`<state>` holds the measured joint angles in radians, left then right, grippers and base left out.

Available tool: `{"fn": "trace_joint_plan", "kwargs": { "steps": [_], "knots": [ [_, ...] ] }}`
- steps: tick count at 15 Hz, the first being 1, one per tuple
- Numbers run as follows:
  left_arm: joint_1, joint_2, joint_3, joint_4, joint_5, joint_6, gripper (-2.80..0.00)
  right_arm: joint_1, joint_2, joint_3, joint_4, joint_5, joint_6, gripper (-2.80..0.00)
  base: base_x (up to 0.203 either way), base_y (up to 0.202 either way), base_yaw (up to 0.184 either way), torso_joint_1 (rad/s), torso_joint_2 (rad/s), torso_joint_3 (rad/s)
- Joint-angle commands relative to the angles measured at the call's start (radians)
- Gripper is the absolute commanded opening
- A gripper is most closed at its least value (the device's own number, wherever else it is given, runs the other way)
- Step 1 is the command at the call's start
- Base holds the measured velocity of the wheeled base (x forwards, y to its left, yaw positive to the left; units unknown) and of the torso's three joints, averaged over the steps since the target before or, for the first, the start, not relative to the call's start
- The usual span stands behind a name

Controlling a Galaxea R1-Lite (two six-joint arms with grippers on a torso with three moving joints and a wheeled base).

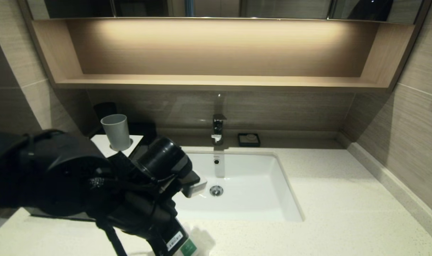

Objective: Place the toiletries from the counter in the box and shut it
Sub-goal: Pick up the bathroom toiletry

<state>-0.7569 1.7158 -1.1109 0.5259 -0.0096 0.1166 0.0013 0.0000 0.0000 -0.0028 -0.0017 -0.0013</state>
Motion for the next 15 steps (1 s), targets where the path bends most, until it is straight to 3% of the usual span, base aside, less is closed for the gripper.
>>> {"fn": "trace_joint_plan", "kwargs": {
  "steps": [1,5,15],
  "knots": [
    [-0.019,0.054,0.0,-0.012,0.003,-0.036,-2.8,0.0,0.0,0.0,0.0,0.0,0.0,-2.8,0.0,0.0,0.0,0.0,0.0,0.0],
    [-0.027,0.065,0.0,-0.012,0.003,-0.043,-2.8,0.0,0.0,0.002,0.0,0.0,0.0,-2.8,0.0,0.0,0.0,0.0,0.0,0.0],
    [-0.033,0.12,-0.014,-0.01,0.02,-0.175,-2.8,0.0,0.0,0.0,0.0,0.0,0.0,-2.8,0.0,0.0,0.0,0.0,0.0,0.0]
  ]
}}
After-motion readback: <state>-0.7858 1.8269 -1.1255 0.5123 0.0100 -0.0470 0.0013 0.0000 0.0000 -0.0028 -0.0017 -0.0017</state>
